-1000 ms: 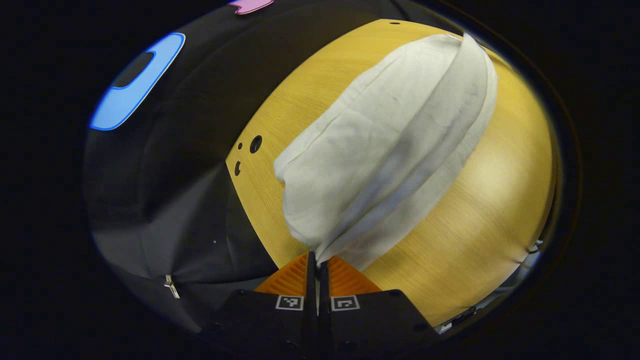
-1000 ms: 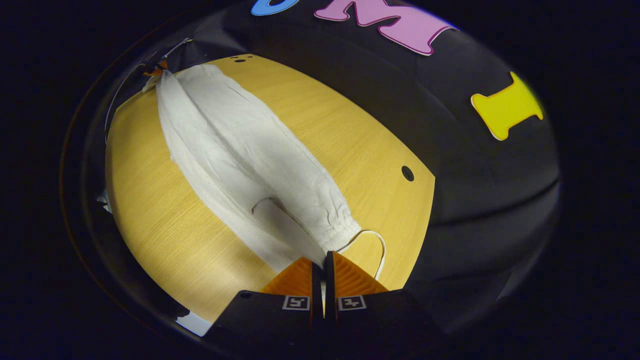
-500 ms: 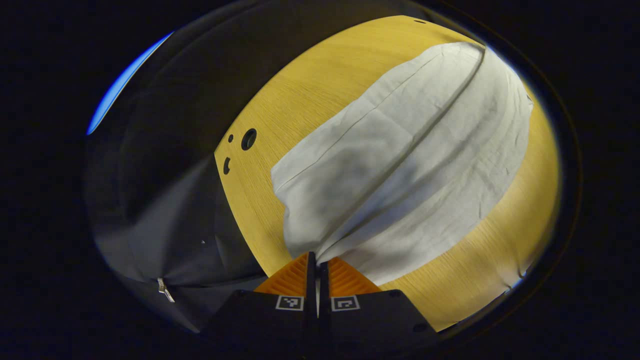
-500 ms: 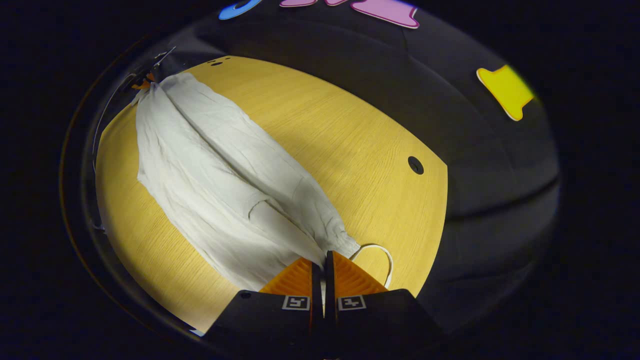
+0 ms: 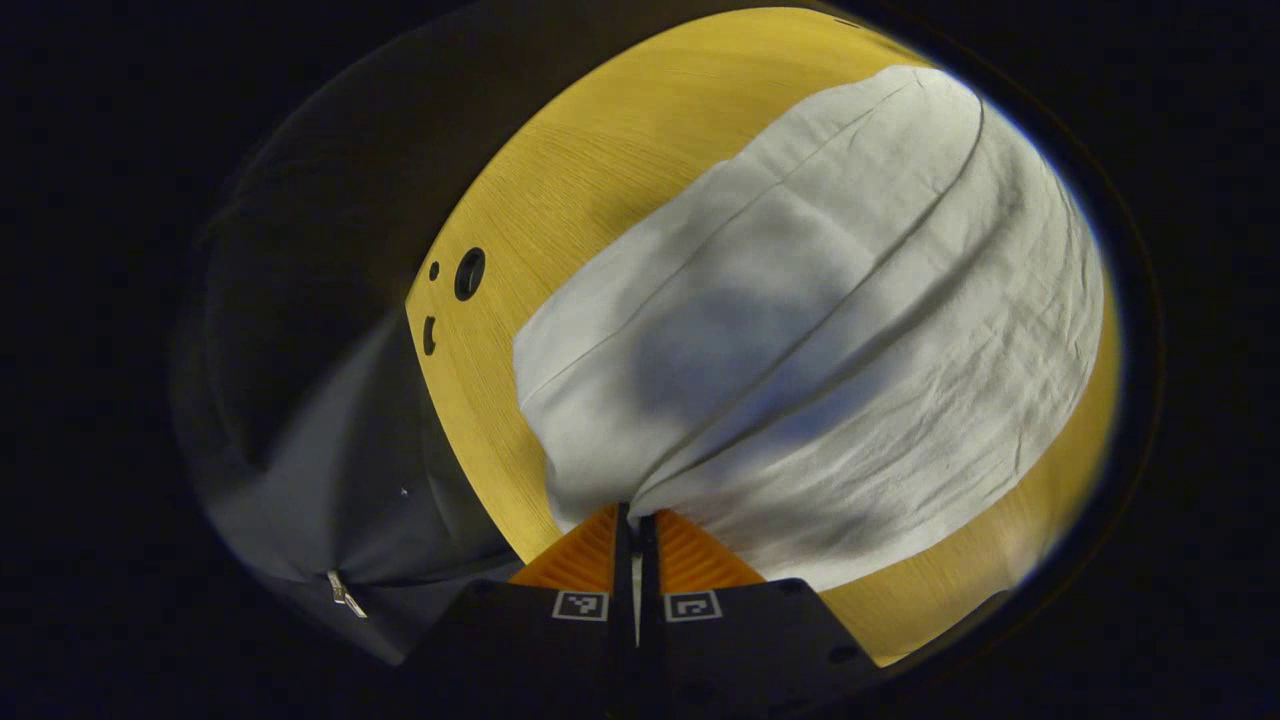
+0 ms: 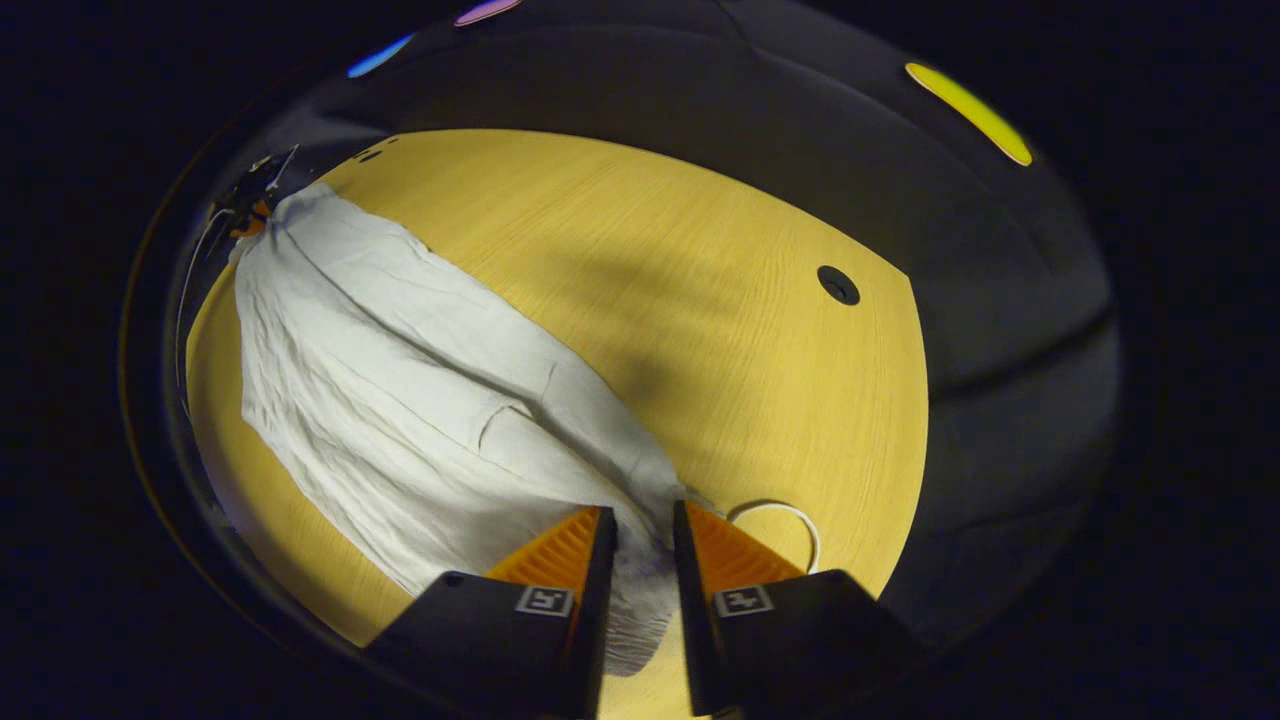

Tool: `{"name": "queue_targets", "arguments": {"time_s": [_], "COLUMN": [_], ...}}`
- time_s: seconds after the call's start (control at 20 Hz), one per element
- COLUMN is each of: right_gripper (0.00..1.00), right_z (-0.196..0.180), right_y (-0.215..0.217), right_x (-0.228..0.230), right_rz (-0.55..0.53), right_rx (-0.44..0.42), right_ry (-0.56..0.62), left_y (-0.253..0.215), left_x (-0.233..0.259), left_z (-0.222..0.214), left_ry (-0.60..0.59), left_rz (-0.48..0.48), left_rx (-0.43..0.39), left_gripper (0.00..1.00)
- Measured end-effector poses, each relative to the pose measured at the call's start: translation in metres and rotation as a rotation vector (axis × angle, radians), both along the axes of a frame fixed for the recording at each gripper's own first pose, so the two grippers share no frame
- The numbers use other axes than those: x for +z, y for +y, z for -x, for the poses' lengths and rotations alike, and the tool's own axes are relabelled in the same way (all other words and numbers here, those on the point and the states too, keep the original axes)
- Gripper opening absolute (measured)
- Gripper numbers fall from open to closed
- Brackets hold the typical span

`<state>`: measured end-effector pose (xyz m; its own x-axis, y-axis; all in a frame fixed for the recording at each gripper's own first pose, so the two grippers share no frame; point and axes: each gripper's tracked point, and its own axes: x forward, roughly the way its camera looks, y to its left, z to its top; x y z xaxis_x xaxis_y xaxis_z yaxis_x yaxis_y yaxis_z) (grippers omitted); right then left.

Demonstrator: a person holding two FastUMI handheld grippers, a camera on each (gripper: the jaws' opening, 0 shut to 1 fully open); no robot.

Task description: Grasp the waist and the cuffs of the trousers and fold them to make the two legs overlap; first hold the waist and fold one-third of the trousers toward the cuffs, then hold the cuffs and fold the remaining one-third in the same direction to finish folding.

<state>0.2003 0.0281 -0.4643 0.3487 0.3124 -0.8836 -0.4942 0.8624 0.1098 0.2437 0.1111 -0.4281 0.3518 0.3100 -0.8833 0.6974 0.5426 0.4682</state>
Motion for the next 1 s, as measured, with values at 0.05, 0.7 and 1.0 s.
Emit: {"name": "queue_targets", "arguments": {"time_s": [0.05, 0.7, 1.0], "right_gripper": [0.5, 0.76, 0.76], "right_z": [-0.001, 0.063, 0.121], "right_y": [-0.002, -0.051, -0.012], "right_x": [0.005, 0.072, 0.044], "right_rz": [-0.02, -0.393, -0.478], "right_rx": [-0.016, -0.913, -1.101], "right_ry": [-0.004, 0.081, 0.223], "left_y": [-0.001, 0.014, 0.022], "left_x": [-0.003, 0.028, 0.059], "left_z": [0.001, 0.041, 0.1], "left_ry": [0.006, -0.041, -0.091], "left_rz": [0.01, 0.094, 0.282], "left_rx": [0.003, 0.125, 0.263], "left_gripper": [0.06, 0.9, 0.97]}}
